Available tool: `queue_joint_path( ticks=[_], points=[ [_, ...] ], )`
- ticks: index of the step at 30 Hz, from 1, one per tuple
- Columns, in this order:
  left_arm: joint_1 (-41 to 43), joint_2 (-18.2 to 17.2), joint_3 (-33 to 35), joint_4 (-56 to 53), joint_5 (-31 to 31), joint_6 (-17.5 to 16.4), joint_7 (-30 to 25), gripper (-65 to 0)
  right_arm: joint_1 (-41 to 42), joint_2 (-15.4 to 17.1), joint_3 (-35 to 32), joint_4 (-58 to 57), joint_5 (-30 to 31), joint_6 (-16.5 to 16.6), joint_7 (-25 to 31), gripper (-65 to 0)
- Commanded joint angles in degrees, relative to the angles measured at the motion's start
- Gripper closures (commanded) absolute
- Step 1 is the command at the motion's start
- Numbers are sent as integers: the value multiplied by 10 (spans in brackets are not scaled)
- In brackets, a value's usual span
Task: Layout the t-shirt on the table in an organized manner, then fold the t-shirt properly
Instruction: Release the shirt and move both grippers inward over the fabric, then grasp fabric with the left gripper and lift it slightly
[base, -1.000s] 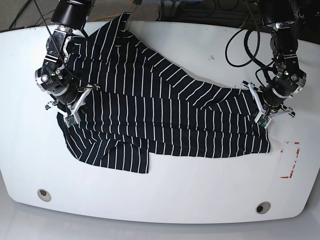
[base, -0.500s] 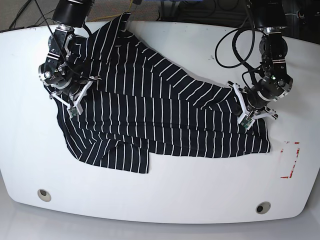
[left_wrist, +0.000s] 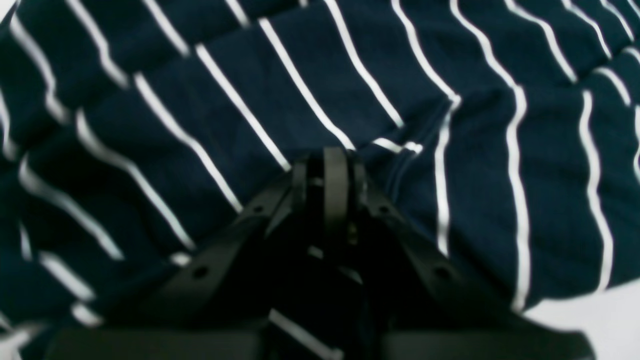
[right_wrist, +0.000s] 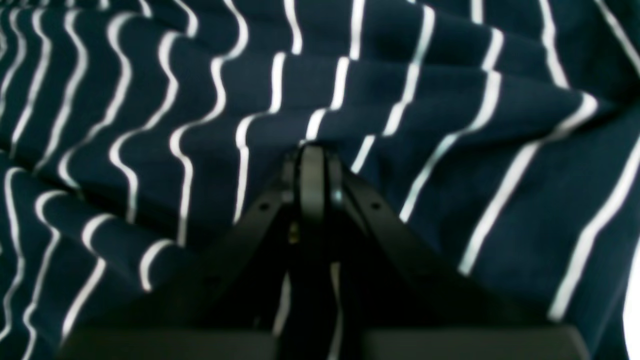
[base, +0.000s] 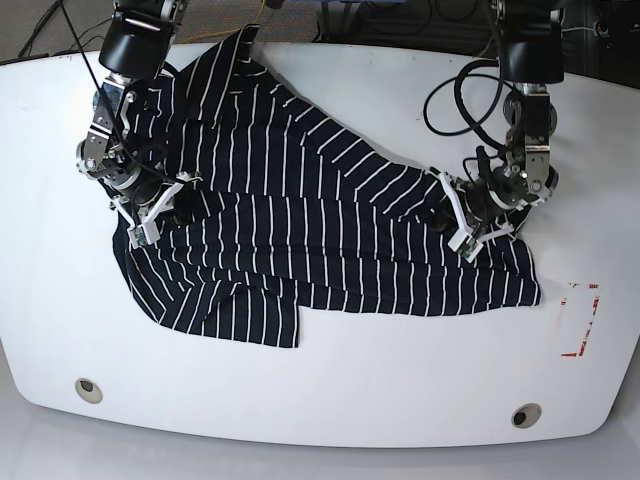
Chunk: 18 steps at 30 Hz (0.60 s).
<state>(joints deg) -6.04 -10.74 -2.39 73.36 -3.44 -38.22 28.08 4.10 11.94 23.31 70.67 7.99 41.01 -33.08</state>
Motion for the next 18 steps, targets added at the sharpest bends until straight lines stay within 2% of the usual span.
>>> queue_joint_path(
  ticks=[1,10,18],
  points=[
    [-29,-2,1,-40,14,5,11,-22,6,5,-1,-35,-45,-10,-40,-3],
    [-111,-7,1,-174,14,5,-49,-23,72,40,-2,-145,-45,-10,-5,-3],
    [-161,-15,18,-229,14,5,-53,-23,140,64,-6,-240,-46,-10,46,-5]
  ],
)
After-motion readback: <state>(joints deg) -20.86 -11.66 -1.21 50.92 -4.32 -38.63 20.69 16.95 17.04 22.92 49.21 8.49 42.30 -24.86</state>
